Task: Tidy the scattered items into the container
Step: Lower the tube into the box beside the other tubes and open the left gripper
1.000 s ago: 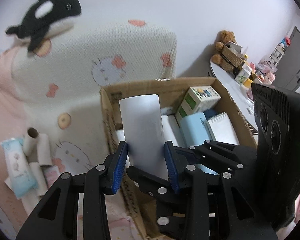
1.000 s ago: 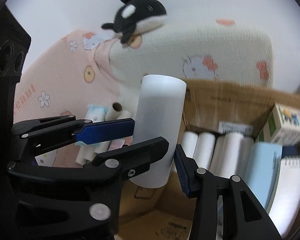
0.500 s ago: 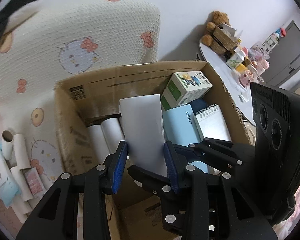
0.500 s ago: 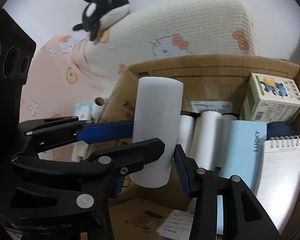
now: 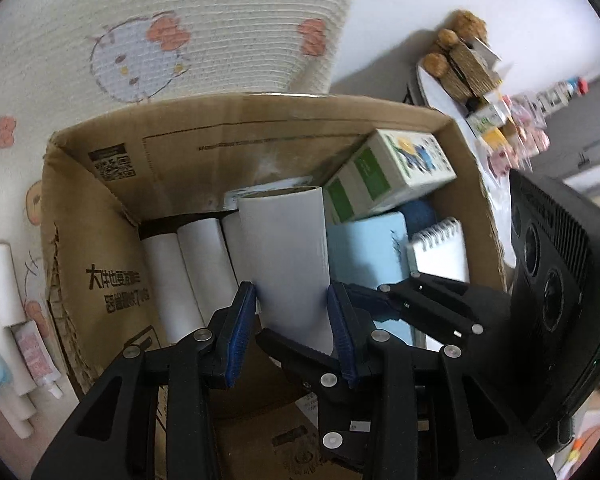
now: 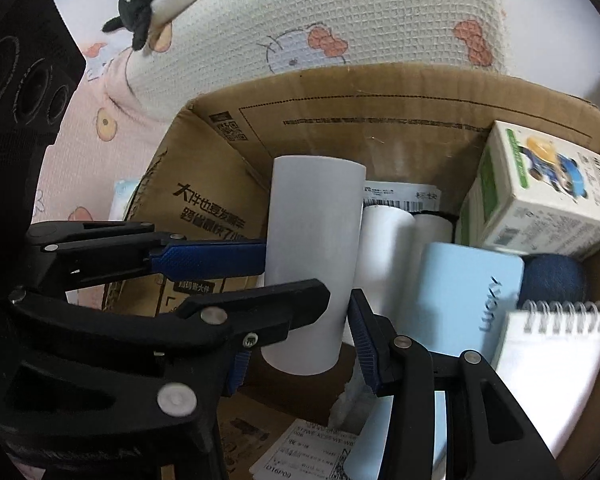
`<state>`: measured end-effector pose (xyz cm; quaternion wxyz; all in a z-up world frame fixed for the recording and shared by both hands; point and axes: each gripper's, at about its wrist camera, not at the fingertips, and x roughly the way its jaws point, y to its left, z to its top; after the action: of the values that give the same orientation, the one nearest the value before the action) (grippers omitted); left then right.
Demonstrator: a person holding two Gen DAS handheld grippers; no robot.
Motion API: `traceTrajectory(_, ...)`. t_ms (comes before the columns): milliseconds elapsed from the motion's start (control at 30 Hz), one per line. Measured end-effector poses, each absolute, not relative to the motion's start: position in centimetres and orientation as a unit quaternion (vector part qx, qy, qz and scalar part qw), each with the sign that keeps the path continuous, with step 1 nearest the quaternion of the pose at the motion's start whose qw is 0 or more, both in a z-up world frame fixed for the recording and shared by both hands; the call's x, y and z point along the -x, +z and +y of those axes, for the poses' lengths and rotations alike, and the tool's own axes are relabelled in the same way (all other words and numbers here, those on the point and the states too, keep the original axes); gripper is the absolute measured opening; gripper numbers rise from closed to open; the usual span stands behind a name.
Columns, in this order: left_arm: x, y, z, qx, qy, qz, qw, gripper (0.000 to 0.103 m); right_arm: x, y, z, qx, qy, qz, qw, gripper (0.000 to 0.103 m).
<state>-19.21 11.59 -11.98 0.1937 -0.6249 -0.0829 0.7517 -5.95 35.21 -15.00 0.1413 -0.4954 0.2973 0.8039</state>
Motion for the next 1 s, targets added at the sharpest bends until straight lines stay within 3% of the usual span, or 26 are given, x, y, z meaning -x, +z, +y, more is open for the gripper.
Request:
traceTrajectory(833,21.8,-15.1,12.1,0.666,0.720,-0.113,0.159,0.040,8.8,-16.5,38.2,0.551,0.778,0.283,0.109,0.043)
traceTrajectory(1000,21.7,-15.6,13.1,0.666,0.734,-0.062,0.118,0.022,8.2,-15.6,38.5,0.546,0.782,0.281,0.106,0.043)
